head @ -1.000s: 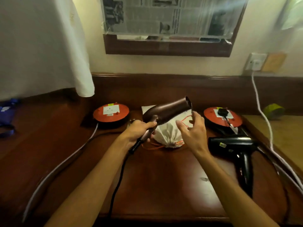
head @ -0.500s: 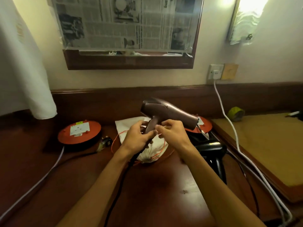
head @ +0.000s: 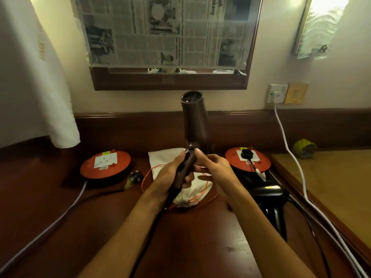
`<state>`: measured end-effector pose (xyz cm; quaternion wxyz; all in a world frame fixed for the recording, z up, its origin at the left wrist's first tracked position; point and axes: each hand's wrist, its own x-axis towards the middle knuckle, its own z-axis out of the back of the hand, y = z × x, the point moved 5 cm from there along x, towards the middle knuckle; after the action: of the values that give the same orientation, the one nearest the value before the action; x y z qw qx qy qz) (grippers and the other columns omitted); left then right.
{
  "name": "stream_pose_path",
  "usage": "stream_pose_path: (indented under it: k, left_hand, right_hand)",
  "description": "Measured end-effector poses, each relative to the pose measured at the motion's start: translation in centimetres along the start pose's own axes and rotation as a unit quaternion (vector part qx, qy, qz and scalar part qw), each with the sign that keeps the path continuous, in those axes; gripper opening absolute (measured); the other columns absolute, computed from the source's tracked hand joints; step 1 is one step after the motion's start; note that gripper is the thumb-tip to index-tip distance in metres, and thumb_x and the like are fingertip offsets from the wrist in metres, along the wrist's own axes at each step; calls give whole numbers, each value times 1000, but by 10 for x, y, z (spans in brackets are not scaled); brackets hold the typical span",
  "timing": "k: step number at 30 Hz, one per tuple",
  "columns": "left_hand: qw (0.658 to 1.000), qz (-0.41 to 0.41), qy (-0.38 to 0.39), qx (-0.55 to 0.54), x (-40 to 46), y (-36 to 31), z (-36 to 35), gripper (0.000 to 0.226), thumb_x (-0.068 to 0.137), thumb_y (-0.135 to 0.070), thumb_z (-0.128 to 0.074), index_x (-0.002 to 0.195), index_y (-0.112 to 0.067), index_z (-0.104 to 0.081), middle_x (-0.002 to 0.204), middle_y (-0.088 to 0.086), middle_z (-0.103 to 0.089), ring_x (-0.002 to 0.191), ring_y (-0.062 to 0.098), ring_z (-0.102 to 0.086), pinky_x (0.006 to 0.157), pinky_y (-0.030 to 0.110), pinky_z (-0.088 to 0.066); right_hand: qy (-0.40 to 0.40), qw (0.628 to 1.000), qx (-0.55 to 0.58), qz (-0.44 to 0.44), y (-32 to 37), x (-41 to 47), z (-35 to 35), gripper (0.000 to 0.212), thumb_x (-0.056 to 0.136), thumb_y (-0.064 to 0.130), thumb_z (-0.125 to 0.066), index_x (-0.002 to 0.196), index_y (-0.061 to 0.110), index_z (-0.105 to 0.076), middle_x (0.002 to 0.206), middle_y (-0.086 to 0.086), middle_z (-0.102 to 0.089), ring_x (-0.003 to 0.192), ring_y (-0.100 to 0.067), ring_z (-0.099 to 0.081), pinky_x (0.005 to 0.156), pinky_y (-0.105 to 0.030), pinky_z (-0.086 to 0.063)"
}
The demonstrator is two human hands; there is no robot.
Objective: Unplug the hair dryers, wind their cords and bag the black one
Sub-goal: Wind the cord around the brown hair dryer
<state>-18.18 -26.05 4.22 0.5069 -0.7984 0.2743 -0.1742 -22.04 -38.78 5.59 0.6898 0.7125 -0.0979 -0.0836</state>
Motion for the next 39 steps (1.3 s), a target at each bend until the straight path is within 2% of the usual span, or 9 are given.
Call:
stream_pose_path:
  k: [6, 10, 16, 18, 21, 24, 27, 33, 39]
  left_hand:
    - [959, -29, -59, 275, -10, -1, -1, 48, 109, -50, -31, 116, -20, -68, 87, 7, -79, 73, 23, -74, 60, 30, -58]
    - [851, -105, -122, 500, -12, -5, 2, 48, 108, -55, -24, 121, -26, -61, 85, -6, -69, 81, 17, -68, 66, 25, -46]
    - [749, -143, -210, 612, -25, -63, 20, 48, 102, -62, -31, 100, -22, -58, 100, 3, -62, 85, 12, -60, 66, 28, -45]
    - [765, -149, -225, 585, -40, -108, 11, 49, 102, -61, -32, 102, -20, -58, 96, 3, -61, 83, 14, -60, 68, 31, -48]
    - [882, -107, -179, 423, -47, -172, -5, 62, 100, -70, -30, 127, -21, -58, 112, 12, -69, 98, 30, -72, 86, 46, -59]
    - [931, -27, -129, 340, -40, -212, 3, 85, 89, -84, -33, 148, -23, -43, 126, 23, -64, 99, 40, -76, 87, 54, -59]
    - [919, 71, -121, 369, -32, -205, 27, 103, 73, -91, -51, 154, -31, -37, 145, 28, -49, 115, 46, -68, 95, 63, -55]
    - [869, 122, -113, 466, -16, -128, 48, 94, 78, -57, -81, 153, -27, -34, 131, 8, -57, 105, 27, -66, 80, 37, -61]
    - [925, 83, -166, 331, -27, -102, 80, 77, 86, -29, -81, 148, -30, -38, 126, 19, -61, 89, 36, -72, 56, 38, -60]
  right_hand:
    - [-6, 998, 59, 8, -10, 10, -13, 34, 91, 32, -73, 108, 2, -70, 97, -14, -76, 96, -28, -75, 88, -47, -60]
    - [-9, 997, 82, -10, -15, 14, -19, 27, 96, 27, -67, 112, 6, -69, 104, -11, -76, 103, -27, -72, 92, -55, -57]
    - [6, 998, 39, 45, 9, 21, -31, 21, 99, 28, -62, 107, 8, -64, 91, -14, -70, 87, -34, -76, 77, -53, -62]
    - [-17, 995, -15, 94, 23, 31, -27, 14, 98, 29, -64, 100, 15, -64, 89, -12, -67, 86, -39, -74, 78, -57, -61]
    - [-8, 977, -152, 147, 43, 47, -18, 18, 97, 26, -65, 103, 9, -63, 87, -11, -64, 80, -32, -69, 75, -54, -59]
    - [63, 943, -280, 169, 60, 58, -20, 20, 98, 20, -63, 115, 11, -59, 92, -4, -63, 77, -19, -63, 76, -48, -56]
    - [144, 911, -348, 168, 71, 60, -26, 16, 97, 18, -64, 112, 16, -60, 93, -1, -63, 77, -12, -59, 73, -35, -50]
    - [203, 808, -504, 228, 70, 56, -50, 24, 92, 27, -69, 112, 16, -62, 98, -3, -60, 86, -22, -61, 78, -39, -52]
    - [176, 819, -519, 169, 59, 59, 4, 42, 88, 33, -75, 126, 27, -59, 111, 4, -62, 95, -20, -65, 84, -35, -57]
